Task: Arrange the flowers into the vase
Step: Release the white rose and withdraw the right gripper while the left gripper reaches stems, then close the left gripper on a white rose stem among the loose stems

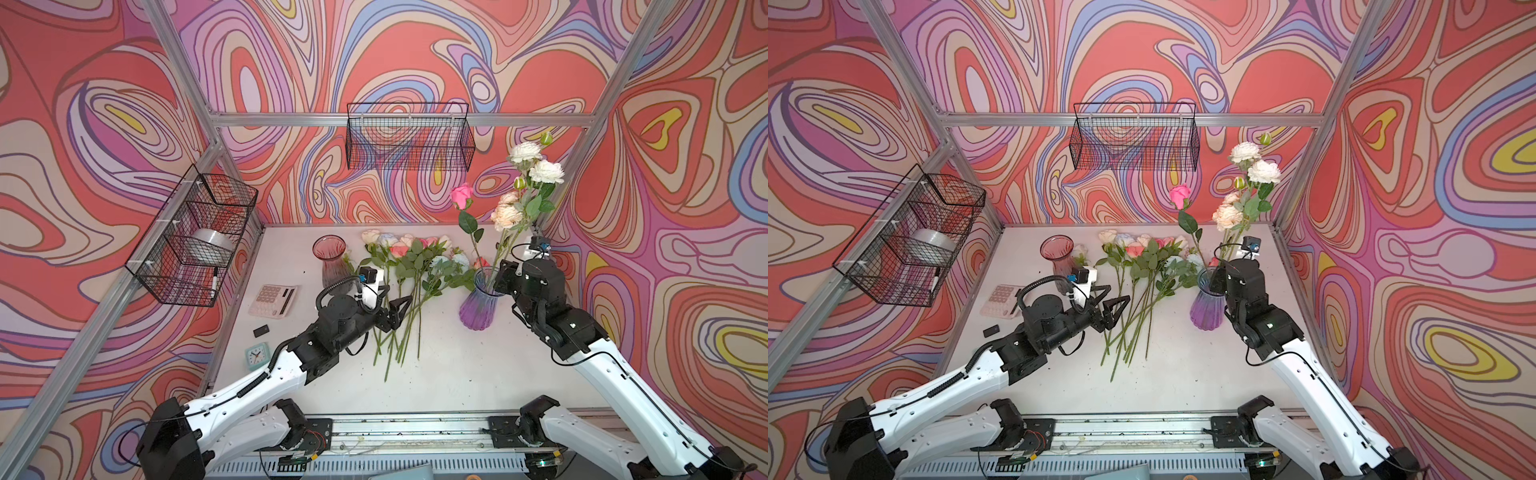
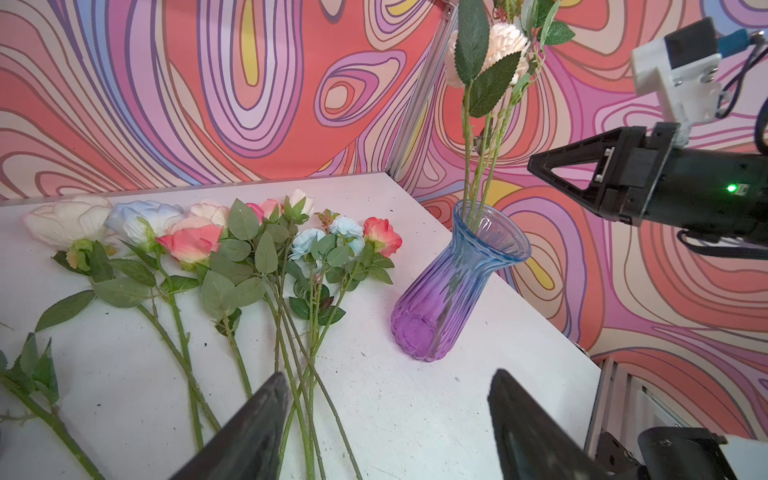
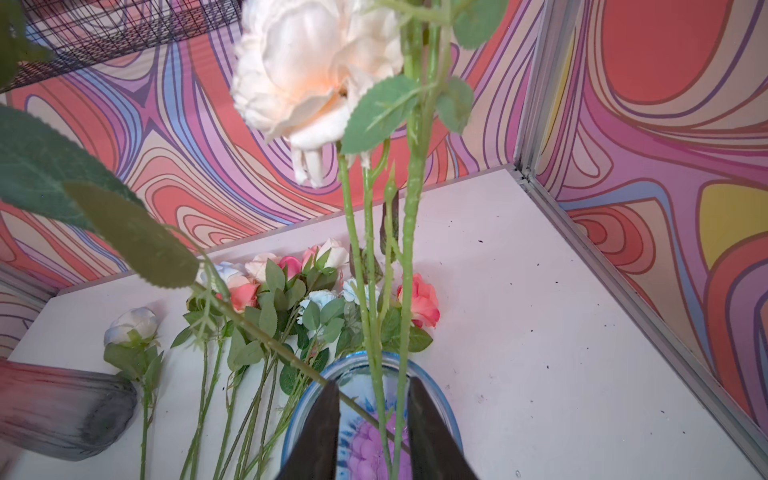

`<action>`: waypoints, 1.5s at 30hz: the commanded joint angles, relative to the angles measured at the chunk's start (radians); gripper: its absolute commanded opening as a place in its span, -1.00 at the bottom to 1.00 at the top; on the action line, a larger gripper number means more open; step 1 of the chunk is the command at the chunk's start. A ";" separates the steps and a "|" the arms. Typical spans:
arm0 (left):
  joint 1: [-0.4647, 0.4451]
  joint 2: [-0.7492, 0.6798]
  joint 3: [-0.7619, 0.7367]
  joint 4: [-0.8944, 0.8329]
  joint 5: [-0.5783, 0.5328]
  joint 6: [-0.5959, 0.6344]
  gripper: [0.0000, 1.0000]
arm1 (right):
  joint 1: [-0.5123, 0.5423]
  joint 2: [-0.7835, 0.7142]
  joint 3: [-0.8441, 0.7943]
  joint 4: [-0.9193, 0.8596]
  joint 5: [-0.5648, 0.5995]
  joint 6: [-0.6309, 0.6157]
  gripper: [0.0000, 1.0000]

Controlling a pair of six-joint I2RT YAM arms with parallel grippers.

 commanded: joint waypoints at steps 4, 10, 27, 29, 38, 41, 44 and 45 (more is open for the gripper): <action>-0.004 0.065 0.055 -0.131 -0.176 -0.030 0.50 | -0.001 -0.078 0.108 -0.148 -0.125 0.003 -0.28; 0.002 0.248 0.205 -0.360 -0.281 -0.059 0.35 | -0.001 -0.119 0.173 -0.256 -0.277 -0.015 -0.26; 0.179 0.972 0.663 -0.758 -0.072 -0.214 -0.40 | -0.001 -0.225 0.017 -0.232 -0.336 0.002 -0.69; 0.179 0.998 0.666 -0.752 -0.051 -0.215 -0.43 | -0.001 -0.224 0.014 -0.225 -0.336 -0.005 -0.68; 0.179 0.974 0.624 -0.741 -0.080 -0.214 -0.52 | -0.001 -0.225 0.006 -0.201 -0.353 -0.015 -0.66; 0.179 0.982 0.640 -0.768 -0.090 -0.184 -0.64 | -0.001 -0.222 0.012 -0.201 -0.353 -0.016 -0.66; 0.178 1.005 0.636 -0.773 -0.083 -0.176 -0.89 | -0.001 -0.223 0.022 -0.203 -0.353 -0.018 -0.66; 0.179 1.005 0.631 -0.769 -0.080 -0.175 -1.00 | 0.000 -0.225 0.025 -0.205 -0.352 -0.018 -0.66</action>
